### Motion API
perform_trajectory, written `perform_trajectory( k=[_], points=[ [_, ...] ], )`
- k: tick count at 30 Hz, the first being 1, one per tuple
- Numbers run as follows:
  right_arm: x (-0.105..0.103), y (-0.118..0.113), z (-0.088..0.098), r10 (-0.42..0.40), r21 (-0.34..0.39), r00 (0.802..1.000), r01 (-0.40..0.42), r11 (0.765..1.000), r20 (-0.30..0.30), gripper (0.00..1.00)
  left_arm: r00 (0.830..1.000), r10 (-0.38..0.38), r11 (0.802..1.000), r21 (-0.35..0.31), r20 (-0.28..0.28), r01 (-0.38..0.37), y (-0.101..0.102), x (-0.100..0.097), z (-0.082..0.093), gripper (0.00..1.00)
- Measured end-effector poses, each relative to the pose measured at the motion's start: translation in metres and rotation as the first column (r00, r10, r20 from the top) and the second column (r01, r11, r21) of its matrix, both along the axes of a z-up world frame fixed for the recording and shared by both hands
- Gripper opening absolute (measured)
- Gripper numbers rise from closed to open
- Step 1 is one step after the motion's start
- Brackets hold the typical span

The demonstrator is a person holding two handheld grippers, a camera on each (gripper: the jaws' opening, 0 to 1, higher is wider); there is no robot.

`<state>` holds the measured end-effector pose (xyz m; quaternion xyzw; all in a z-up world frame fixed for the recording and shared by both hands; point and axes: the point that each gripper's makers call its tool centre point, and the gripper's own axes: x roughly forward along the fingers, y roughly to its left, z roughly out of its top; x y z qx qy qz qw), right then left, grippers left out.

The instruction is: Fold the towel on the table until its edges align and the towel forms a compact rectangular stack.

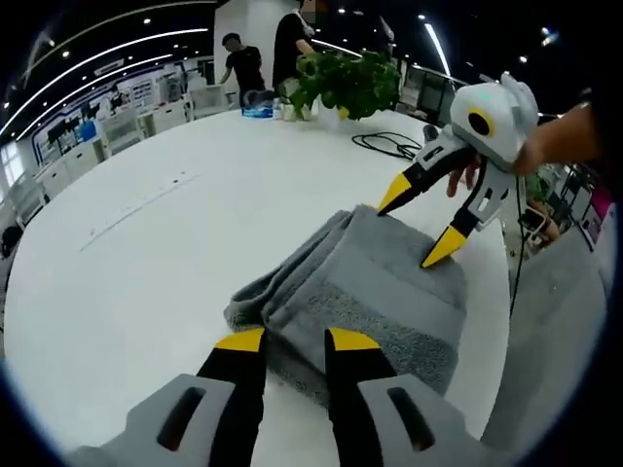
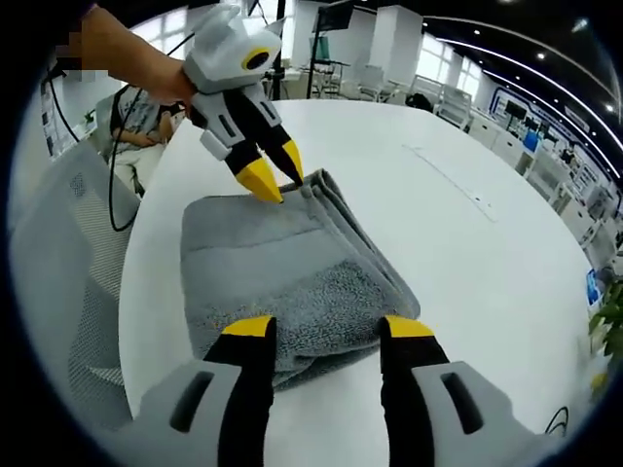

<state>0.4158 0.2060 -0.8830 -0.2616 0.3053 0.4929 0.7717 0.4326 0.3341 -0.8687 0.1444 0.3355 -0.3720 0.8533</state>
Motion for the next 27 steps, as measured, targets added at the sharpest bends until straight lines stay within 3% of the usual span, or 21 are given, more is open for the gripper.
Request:
perform_trajectory(
  k=[1, 5, 9, 13, 18, 22, 27],
  points=[
    [0.0, -0.001, -0.002, -0.003, -0.002, 1.0, 0.003, 1.0, -0.005, 0.41, 1.0, 0.011, 1.0, -0.001, 0.019, -0.011, 0.001, 0.004, 0.001, 0.24],
    [-0.002, -0.001, -0.007, -0.024, 0.008, 0.999, 0.024, 1.0, -0.04, 0.39, 0.997, 0.077, 0.996, -0.046, -0.004, -0.077, 0.0, 0.015, 0.001, 0.23],
    [-0.003, -0.002, -0.011, -0.044, 0.01, 0.997, 0.045, 0.999, -0.068, 0.38, 0.996, 0.086, 0.996, -0.019, -0.003, -0.086, 0.003, 0.022, -0.008, 0.23],
    [-0.001, -0.003, -0.013, -0.056, 0.013, 0.995, 0.057, 0.998, -0.082, 0.38, 0.99, 0.136, 0.99, -0.025, -0.039, -0.137, 0.006, 0.025, -0.015, 0.25],
    [-0.001, -0.001, -0.009, -0.08, 0.037, 0.993, 0.083, 0.996, -0.088, 0.4, 0.99, 0.133, 0.991, -0.021, -0.038, -0.134, 0.005, 0.023, -0.014, 0.27],
    [-0.007, 0.005, 0.006, -0.095, 0.079, 0.993, 0.1, 0.992, -0.066, 0.43, 0.989, 0.143, 0.988, -0.047, -0.037, -0.144, 0.006, 0.021, -0.008, 0.37],
    [-0.003, 0.006, 0.008, -0.128, 0.131, 0.99, 0.135, 0.982, -0.06, 0.53, 0.988, 0.152, 0.983, -0.101, -0.036, -0.155, 0.004, 0.016, 0.001, 0.49]
  ],
)
